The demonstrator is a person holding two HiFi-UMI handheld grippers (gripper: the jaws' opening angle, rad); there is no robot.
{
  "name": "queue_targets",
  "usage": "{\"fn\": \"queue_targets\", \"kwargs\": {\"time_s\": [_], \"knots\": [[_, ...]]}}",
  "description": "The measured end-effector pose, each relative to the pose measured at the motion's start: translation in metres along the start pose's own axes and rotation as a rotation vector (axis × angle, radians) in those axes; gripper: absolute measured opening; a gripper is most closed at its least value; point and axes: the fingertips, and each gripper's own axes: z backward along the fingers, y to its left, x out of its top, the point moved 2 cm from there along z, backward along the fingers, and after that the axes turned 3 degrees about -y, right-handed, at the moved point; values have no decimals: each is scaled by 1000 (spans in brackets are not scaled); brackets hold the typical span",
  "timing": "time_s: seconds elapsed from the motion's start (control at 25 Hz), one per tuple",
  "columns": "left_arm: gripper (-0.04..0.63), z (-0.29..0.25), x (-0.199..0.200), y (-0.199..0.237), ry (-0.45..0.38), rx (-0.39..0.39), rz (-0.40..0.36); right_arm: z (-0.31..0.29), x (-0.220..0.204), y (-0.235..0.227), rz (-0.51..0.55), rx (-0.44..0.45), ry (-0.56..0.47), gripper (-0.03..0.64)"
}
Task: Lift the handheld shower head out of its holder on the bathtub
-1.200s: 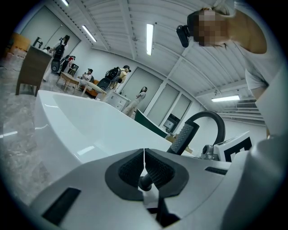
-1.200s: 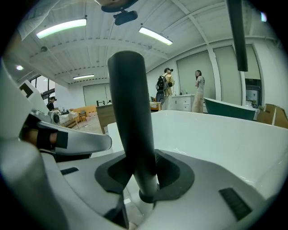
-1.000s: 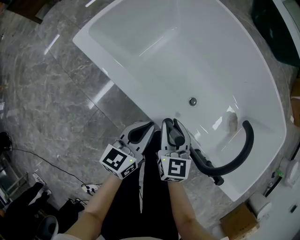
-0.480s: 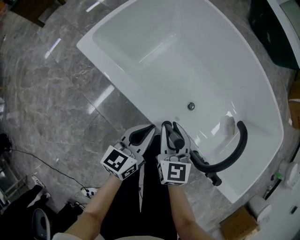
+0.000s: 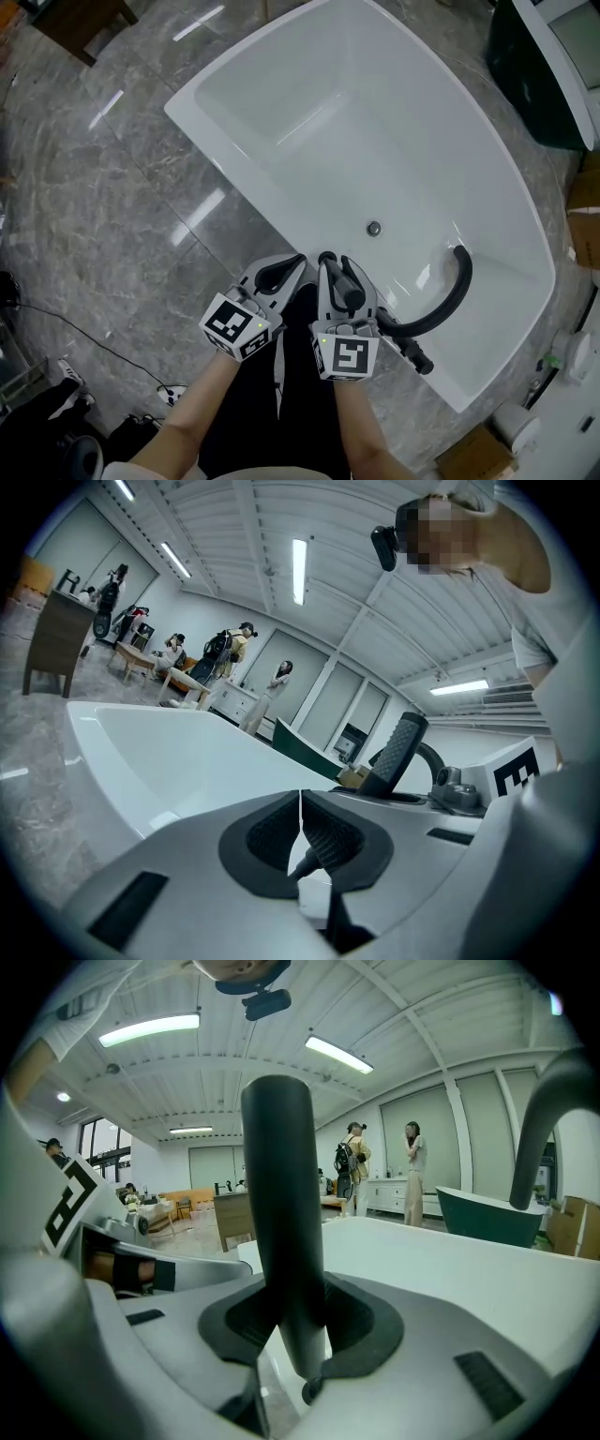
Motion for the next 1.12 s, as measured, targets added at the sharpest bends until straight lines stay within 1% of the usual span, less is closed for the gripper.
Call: {"fn": "queue_targets", "kwargs": {"time_s": [0.16, 0.36, 0.56, 0.68, 0.96, 1.12], "knots": [[13, 5, 18, -11, -5, -4, -7, 9, 24, 3, -9, 23, -14, 127], [14, 11, 47, -30, 3, -13, -29, 26, 68, 5, -8, 59, -53, 127], [13, 22, 77, -52, -15, -27, -31, 43, 106, 4, -36, 53, -85, 127], [14, 24, 93, -64, -15, -38, -37, 49, 121, 3, -56, 56, -89, 127], [13, 26, 122, -92, -31, -54, -43, 65, 151, 0, -66, 70, -98, 127], [14, 27, 133, -110, -41, -81, -57, 75, 170, -5, -61, 67, -103, 127]]}}
